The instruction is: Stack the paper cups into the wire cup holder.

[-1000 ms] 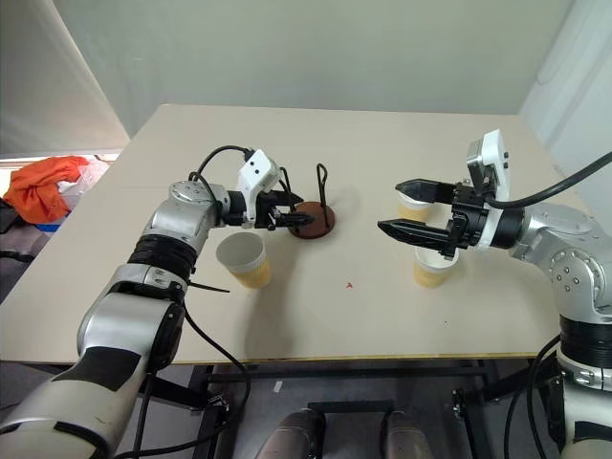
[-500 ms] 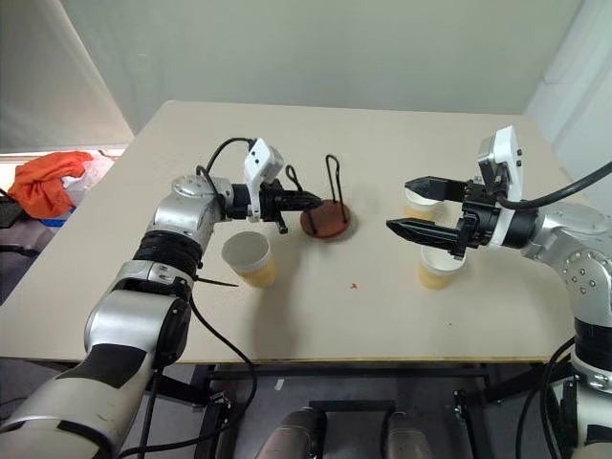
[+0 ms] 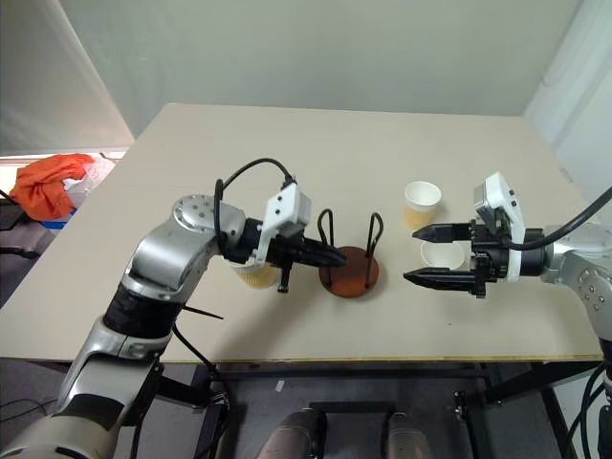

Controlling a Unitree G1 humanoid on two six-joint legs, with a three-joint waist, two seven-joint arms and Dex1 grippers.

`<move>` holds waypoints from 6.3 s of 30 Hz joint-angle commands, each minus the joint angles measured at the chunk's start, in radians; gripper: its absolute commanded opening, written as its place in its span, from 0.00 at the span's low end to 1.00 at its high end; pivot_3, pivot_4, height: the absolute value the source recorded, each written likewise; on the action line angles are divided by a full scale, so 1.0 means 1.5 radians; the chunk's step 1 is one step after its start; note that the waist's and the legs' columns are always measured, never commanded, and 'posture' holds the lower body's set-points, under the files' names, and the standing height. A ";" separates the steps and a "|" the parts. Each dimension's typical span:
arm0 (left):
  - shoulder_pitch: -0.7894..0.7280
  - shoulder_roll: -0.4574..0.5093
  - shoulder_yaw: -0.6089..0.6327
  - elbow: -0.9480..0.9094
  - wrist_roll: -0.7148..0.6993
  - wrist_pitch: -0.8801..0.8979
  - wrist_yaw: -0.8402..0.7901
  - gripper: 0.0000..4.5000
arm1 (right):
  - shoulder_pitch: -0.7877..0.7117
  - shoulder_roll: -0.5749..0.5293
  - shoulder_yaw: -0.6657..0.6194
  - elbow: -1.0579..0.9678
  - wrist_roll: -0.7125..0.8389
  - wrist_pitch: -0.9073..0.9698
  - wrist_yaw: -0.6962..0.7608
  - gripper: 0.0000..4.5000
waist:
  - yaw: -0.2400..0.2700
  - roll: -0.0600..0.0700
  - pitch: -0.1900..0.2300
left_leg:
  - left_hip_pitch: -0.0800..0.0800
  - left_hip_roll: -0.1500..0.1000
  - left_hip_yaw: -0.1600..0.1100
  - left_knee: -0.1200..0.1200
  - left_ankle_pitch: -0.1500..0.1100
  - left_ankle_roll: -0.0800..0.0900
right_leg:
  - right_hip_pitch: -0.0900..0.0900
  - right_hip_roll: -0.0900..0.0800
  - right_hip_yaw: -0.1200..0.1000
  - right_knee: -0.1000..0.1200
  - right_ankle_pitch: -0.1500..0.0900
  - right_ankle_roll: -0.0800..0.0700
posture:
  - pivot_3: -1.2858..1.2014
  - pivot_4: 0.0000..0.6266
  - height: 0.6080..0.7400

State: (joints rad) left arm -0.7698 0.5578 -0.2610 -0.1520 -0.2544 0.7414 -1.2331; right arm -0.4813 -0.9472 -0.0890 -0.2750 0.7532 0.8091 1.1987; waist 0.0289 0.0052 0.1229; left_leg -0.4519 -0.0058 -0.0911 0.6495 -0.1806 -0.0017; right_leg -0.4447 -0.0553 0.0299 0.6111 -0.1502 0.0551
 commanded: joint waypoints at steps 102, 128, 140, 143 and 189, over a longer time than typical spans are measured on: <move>0.111 0.255 0.235 -0.099 -0.127 -0.083 0.237 1.00 | -0.642 0.254 0.305 0.992 -0.605 -0.680 0.027 0.82 | -0.017 0.003 0.000 | 0.007 0.005 -0.004 -0.013 -0.007 -0.015 | -0.008 0.002 -0.002 0.012 -0.011 -0.026 | 0.52 0.24 1.00; 0.146 0.292 0.268 -0.168 -0.133 -0.020 0.239 1.00 | -0.598 0.307 0.259 1.055 -0.683 -0.684 -0.046 0.01 | -0.015 0.003 0.000 | 0.010 0.006 -0.004 -0.012 -0.012 -0.023 | -0.005 0.001 -0.005 0.013 -0.010 -0.026 | 0.52 0.24 1.00; 0.129 0.281 0.251 -0.144 -0.121 -0.037 0.235 1.00 | -0.643 0.287 0.185 1.017 -0.624 -0.681 0.089 0.37 | -0.015 0.003 0.000 | 0.009 0.006 -0.004 -0.013 -0.013 -0.023 | -0.005 0.002 -0.005 0.011 -0.011 -0.027 | 0.52 0.24 1.00; 0.124 0.280 0.252 -0.141 -0.122 -0.039 0.231 1.00 | -0.657 0.280 0.170 1.002 -0.603 -0.681 0.126 0.59 | -0.015 0.003 0.000 | 0.009 0.006 -0.004 -0.013 -0.012 -0.022 | -0.005 0.002 -0.005 0.012 -0.011 -0.027 | 0.52 0.24 1.00; 0.139 0.297 0.314 -0.177 -0.191 -0.016 0.196 1.00 | -0.656 0.306 0.139 0.985 -0.579 -0.656 0.179 0.01 | -0.015 0.003 0.000 | 0.009 0.006 -0.004 -0.013 -0.013 -0.024 | -0.006 0.002 -0.005 0.011 -0.011 -0.027 | 0.52 0.24 1.00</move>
State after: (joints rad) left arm -0.5392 0.9737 0.1473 -0.3931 -0.4995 0.7089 -0.9121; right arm -1.3886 -0.4604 0.1872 1.3034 -0.2167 -0.1857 1.3210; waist 0.0065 0.0098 0.1234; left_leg -0.4399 0.0028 -0.0972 0.6304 -0.2008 -0.0374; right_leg -0.4539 -0.0526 0.0228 0.6282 -0.1662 0.0147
